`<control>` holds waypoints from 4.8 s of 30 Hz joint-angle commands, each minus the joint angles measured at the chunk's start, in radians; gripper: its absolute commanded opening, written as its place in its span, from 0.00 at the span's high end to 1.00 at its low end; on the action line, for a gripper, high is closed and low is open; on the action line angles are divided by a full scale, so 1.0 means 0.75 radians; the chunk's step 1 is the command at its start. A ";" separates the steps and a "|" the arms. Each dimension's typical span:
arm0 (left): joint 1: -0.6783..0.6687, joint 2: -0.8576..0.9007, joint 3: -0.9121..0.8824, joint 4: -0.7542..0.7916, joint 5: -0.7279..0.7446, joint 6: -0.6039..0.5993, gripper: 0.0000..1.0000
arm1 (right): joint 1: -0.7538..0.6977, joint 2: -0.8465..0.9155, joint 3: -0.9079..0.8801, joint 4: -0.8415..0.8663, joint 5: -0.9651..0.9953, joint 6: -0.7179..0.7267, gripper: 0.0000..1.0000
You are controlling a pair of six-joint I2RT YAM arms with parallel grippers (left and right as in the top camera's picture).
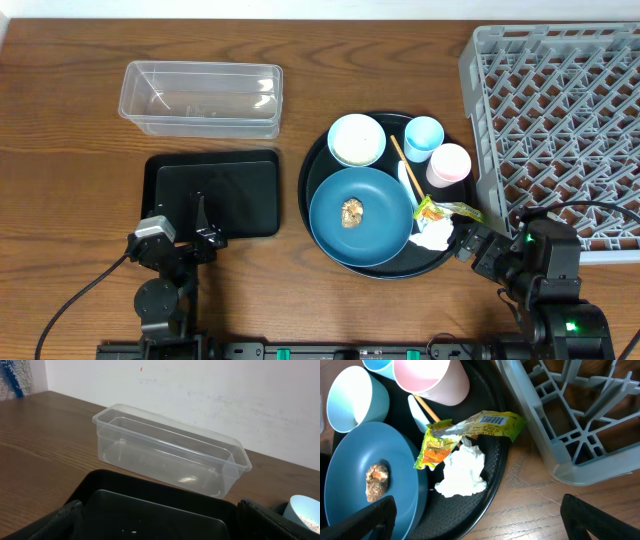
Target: Sort waste into correct bins and load items into the dishwasher rack
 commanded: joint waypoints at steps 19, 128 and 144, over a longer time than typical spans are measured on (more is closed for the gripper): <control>-0.006 0.002 -0.019 -0.057 -0.021 0.028 0.02 | -0.009 0.001 0.024 -0.002 0.015 -0.019 0.01; -1.459 2.305 1.359 -0.588 0.082 0.158 0.18 | -0.009 0.001 0.024 -0.002 0.015 -0.019 0.01; -1.459 2.324 1.347 -0.595 0.128 0.152 0.26 | -0.009 0.001 0.024 -0.002 0.015 -0.019 0.01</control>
